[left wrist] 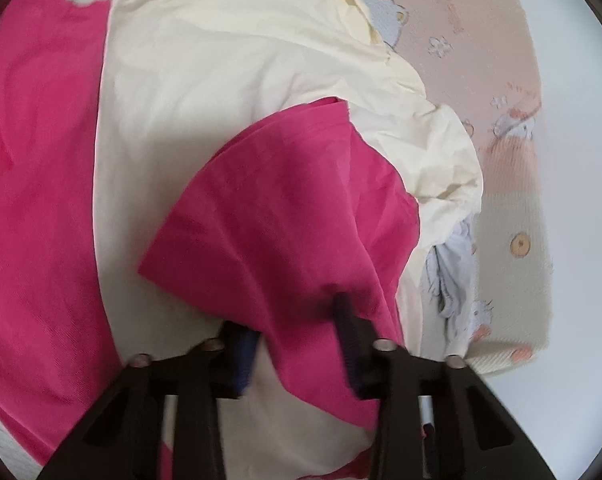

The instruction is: Fold clothes

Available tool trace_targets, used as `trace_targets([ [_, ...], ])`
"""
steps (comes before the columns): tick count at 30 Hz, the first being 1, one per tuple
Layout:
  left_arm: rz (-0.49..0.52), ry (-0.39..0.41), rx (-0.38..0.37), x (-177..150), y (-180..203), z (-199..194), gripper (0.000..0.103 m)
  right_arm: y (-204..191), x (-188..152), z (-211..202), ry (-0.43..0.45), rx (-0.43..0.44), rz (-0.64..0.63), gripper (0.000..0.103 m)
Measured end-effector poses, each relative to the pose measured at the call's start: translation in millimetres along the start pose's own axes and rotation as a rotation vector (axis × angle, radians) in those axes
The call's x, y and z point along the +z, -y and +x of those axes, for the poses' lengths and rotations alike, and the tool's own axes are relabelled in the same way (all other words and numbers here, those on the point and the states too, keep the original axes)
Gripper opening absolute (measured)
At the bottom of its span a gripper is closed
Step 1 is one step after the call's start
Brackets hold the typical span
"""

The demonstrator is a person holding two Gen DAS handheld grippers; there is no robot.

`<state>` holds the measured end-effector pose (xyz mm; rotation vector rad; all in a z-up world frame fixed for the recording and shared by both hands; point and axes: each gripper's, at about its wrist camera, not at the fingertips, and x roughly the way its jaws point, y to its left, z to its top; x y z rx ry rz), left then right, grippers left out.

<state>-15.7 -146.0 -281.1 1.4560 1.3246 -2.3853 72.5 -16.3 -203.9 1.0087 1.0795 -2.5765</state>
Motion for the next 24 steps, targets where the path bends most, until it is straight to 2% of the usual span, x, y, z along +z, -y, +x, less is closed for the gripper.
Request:
trace_targets([
  [2,0.015,0.02,0.008,-0.1,0.0,-5.2,0.013,-0.9,4.6,3.4,0.002,0.004,-0.027,0.039],
  [5,0.072,0.054,0.002,7.0,10.5,-11.9,0.01,2.3,11.7,9.1,0.015,0.009,-0.06,0.039],
  [6,0.11,0.06,0.005,9.3,16.8,-14.3,0.01,4.6,14.0,10.4,0.025,0.015,-0.066,0.032],
  [7,0.144,0.067,0.006,9.8,23.2,-15.6,0.009,6.7,15.8,11.5,0.033,0.024,-0.071,0.007],
  [8,0.163,0.069,0.001,10.7,30.6,-14.1,0.009,9.7,17.1,12.4,0.034,0.034,-0.067,0.0],
  [11,0.216,0.073,-0.015,13.5,50.6,-10.6,0.008,24.0,17.3,14.4,0.03,0.034,-0.021,0.0],
  [15,0.254,0.061,-0.031,19.0,58.2,-13.0,0.006,47.4,10.9,21.4,0.001,-0.009,0.054,0.0],
  [24,0.37,-0.038,-0.071,2.9,135.2,25.5,0.006,118.5,-28.3,53.4,-0.115,-0.07,0.258,0.0],
])
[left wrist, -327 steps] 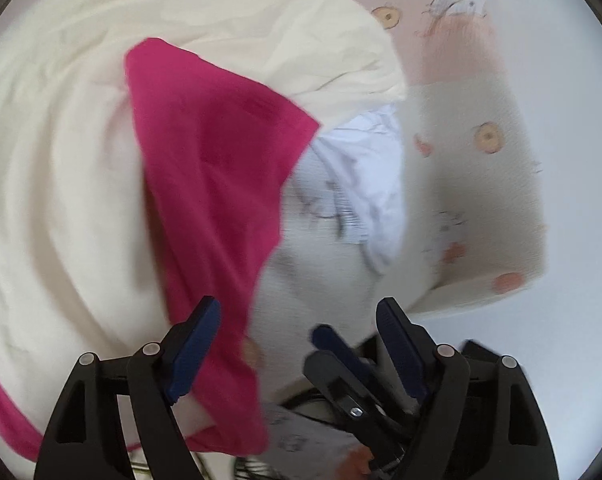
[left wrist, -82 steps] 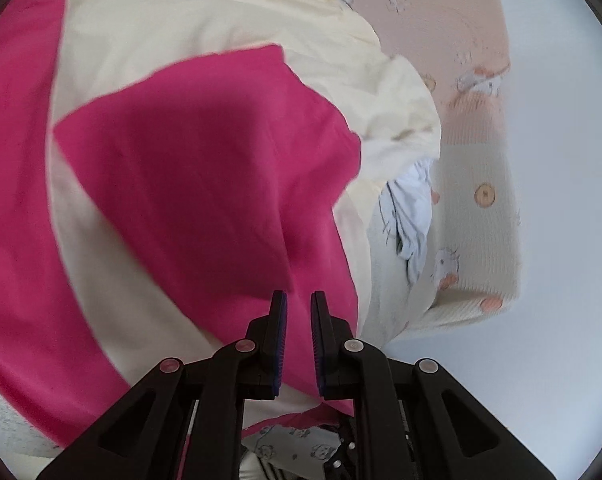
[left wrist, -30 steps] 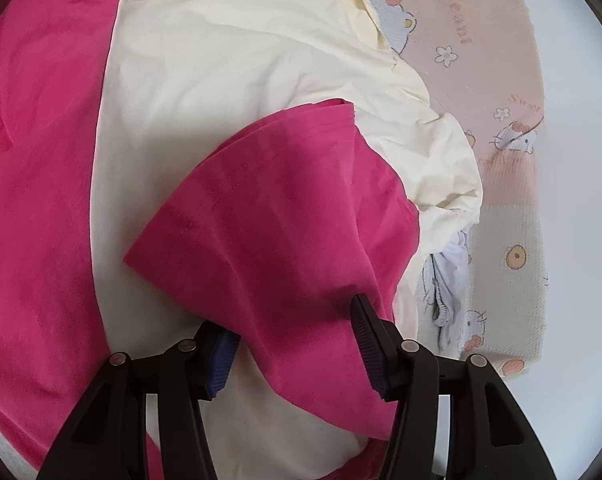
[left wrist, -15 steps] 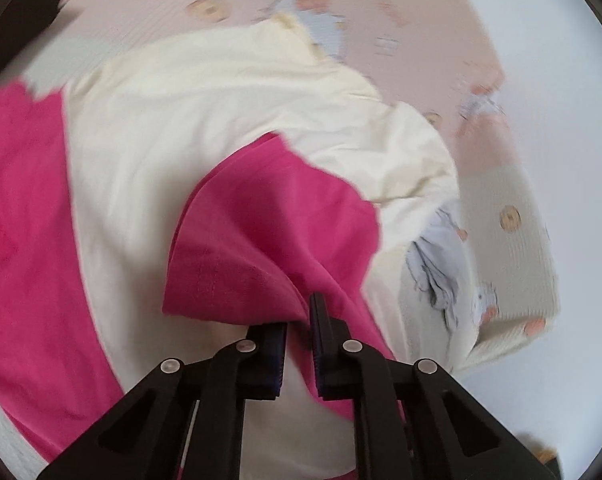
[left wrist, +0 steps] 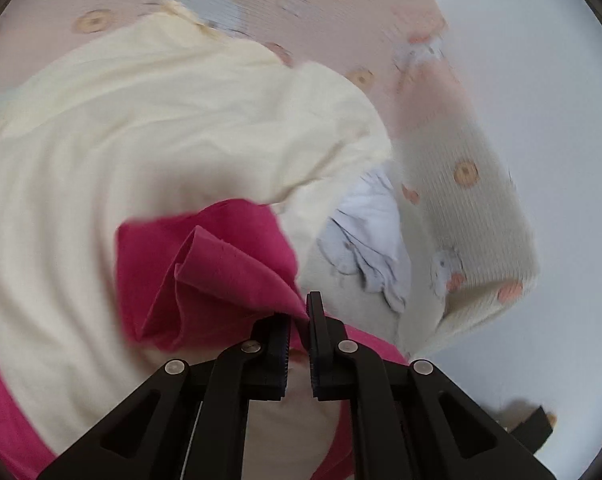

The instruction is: Fold clothes

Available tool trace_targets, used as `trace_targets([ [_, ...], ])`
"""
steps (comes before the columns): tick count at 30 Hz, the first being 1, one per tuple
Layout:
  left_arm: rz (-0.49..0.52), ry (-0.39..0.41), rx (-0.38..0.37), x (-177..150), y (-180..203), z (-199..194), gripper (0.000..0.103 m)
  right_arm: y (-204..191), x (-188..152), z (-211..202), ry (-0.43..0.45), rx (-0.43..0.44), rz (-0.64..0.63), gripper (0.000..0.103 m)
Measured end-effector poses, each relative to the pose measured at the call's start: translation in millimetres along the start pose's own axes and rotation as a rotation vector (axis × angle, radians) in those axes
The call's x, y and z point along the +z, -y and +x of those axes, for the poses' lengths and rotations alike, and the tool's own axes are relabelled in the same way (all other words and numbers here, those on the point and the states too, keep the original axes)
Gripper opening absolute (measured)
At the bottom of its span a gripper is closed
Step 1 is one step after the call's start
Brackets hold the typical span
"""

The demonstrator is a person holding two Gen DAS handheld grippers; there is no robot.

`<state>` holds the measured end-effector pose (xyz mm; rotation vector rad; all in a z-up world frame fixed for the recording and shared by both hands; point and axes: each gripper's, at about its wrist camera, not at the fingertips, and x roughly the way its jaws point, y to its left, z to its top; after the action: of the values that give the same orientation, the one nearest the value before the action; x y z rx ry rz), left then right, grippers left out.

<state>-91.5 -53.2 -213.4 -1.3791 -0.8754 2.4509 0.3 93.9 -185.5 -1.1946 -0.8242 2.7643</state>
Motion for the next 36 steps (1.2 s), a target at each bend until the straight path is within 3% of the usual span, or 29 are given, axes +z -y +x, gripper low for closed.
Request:
trace_targets([
  [8,0.117,-0.064,-0.011,8.9,55.6,43.5,0.006,26.9,-31.1,34.6,-0.115,0.08,0.099,0.0],
  [15,0.123,-0.124,-0.015,-6.0,58.7,69.9,0.006,36.0,-50.5,38.3,-0.154,0.191,0.17,0.0],
  [18,0.053,-0.163,-0.029,-9.8,48.2,73.5,0.006,43.4,-52.4,40.5,-0.158,0.235,0.204,0.015],
  [21,-0.023,-0.192,-0.035,-12.2,35.0,71.2,0.007,51.3,-52.7,37.9,-0.159,0.258,0.238,0.041],
  [24,-0.067,-0.193,-0.075,-13.8,24.4,61.0,0.007,60.0,-51.5,29.3,-0.145,0.286,0.276,0.05],
  [25,-0.074,-0.185,-0.089,-14.2,21.4,55.8,0.01,61.1,-49.8,24.9,-0.135,0.299,0.285,0.055],
  [27,-0.086,-0.163,-0.103,-14.8,15.3,45.7,0.025,60.8,-45.0,14.5,-0.109,0.328,0.295,0.059],
  [29,-0.102,-0.136,-0.119,-16.4,8.2,35.7,0.074,57.1,-39.5,5.4,-0.088,0.34,0.284,0.061],
  [32,-0.188,-0.087,-0.168,-27.5,-15.7,28.3,0.078,46.2,-28.4,-4.0,-0.072,0.34,0.239,0.062],
  [36,-0.256,-0.084,-0.16,-24.8,-46.2,31.3,0.078,40.6,-6.9,-0.3,-0.08,0.374,0.238,0.062],
])
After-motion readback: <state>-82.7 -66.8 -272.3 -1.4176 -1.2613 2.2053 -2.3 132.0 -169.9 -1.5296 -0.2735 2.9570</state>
